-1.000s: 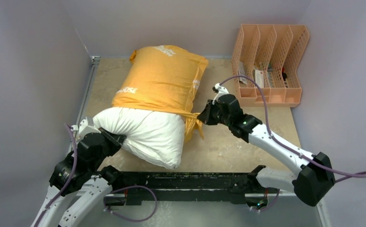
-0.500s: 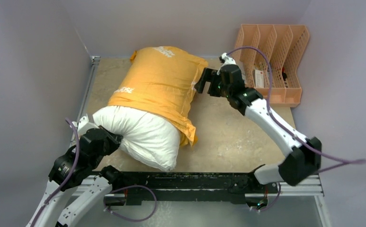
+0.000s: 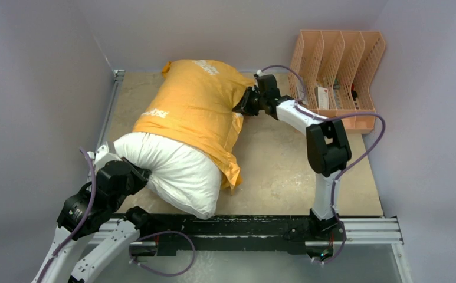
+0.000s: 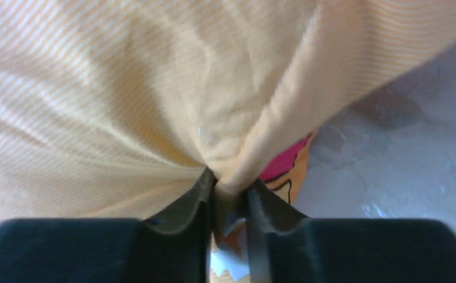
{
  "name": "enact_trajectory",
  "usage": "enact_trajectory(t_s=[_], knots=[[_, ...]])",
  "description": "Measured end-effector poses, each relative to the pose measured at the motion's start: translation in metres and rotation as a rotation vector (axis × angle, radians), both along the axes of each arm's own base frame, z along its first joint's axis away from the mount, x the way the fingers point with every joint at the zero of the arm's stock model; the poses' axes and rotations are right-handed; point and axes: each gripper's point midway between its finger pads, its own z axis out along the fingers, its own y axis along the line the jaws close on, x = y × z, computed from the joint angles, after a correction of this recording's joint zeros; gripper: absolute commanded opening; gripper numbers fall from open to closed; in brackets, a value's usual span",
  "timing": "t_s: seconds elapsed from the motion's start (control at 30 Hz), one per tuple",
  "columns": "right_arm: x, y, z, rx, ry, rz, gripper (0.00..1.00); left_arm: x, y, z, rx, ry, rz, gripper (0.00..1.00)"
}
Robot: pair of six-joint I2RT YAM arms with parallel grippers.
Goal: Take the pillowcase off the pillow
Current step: Remove the pillow from the pillowcase.
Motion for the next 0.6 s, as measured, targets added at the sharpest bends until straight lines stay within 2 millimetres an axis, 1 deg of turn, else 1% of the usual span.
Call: enact_trajectory(t_s=[0.03,0.13,0.2,0.33,0.37,0.43,0.47,0.53,0.6], knots=[[-0.004,-0.002,0.001,0.006,-0.010,-0.004,0.00,0.000,0.000,0.000,0.001,0.000,-0.001,0.00],[-0.022,-0.019,0.014,-0.014,-0.064,-0.046,0.00,0.000,0.000,0.000,0.007,-0.001,-0.005,0.00],[-0.044,-0.034,0.027,-0.047,-0.096,-0.063,0.00,0.002,0.001,-0.002,0.019,-0.001,-0.003,0.00],[-0.104,-0.057,0.049,-0.115,-0.159,-0.041,0.00,0.005,0.004,-0.009,0.059,0.022,0.008,0.00],[-0.122,-0.060,0.055,-0.129,-0.174,-0.028,0.00,0.007,0.005,-0.010,0.075,0.030,0.013,0.00],[-0.156,-0.060,0.062,-0.141,-0.197,0.012,0.00,0.010,0.009,-0.013,0.124,0.048,0.024,0.00],[-0.174,-0.058,0.063,-0.141,-0.203,0.043,0.00,0.013,0.012,-0.015,0.148,0.059,0.033,0.00],[-0.212,-0.052,0.057,-0.141,-0.184,0.115,0.00,0.017,0.018,-0.015,0.203,0.076,0.050,0.00],[-0.238,-0.050,0.048,-0.156,-0.148,0.162,0.00,0.021,0.022,-0.012,0.247,0.079,0.060,0.00]])
